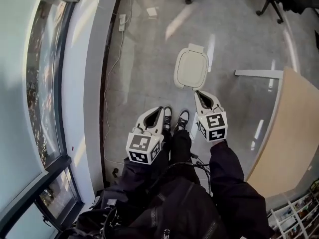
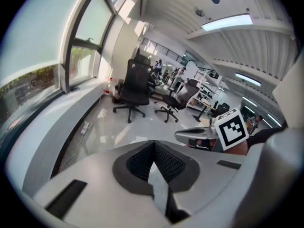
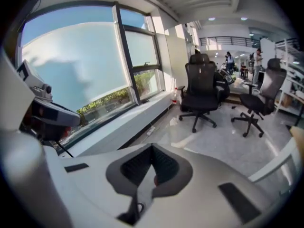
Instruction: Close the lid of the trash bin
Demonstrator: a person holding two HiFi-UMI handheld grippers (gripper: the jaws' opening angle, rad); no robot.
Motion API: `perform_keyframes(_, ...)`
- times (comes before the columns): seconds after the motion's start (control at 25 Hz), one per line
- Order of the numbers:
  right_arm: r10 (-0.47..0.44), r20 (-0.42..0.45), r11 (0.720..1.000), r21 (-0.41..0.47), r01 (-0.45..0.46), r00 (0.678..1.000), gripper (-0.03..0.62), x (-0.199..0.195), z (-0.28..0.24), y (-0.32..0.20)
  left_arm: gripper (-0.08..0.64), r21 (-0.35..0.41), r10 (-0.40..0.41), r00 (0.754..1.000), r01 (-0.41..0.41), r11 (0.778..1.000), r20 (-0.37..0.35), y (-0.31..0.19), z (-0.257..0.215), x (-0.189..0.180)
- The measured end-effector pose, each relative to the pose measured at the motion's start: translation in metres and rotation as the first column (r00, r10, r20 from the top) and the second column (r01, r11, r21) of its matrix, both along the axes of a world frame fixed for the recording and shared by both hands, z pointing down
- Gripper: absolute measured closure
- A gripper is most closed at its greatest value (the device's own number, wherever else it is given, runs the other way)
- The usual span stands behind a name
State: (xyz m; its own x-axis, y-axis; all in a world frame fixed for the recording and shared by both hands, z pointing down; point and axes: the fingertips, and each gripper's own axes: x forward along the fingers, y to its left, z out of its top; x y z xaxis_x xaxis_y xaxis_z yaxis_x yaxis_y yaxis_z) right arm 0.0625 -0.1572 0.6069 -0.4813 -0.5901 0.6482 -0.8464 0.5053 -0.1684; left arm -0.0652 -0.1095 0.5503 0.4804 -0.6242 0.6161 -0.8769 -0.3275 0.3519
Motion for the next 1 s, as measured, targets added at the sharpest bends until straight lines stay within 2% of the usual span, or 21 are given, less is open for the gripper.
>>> perform_keyframes(0.24,0.117,0.053,0.977,0.171,-0.124,0.992,0.588,0.024,-0.152,0.021,0.558,0.171,0.056,0.997,-0.047,0.984,-0.048,-0.014,-0.124,0.035)
perform_keyframes(0.48,0.196,0.13,0.917,0.326,-0.228,0.972,0.588,0.043,-0.271,0.032,0.558,0.336,0.119,0.99,-0.085,0.938,-0.08,-0.02,-0.227,0.065)
perform_keyframes(0.68,0.206,0.158,0.865,0.431,-0.255,0.966,0.588,0.053,-0.34,0.039,0.558,0.436,0.13,0.989,-0.085,0.896,-0.073,-0.023,-0.285,0.072)
perform_keyframes(1.0,0.212,0.199,0.772,0.566,-0.289,0.957,0.588,0.06,-0.426,0.056,0.558,0.541,0.161,0.984,-0.096,0.836,-0.075,-0.009,-0.351,0.081)
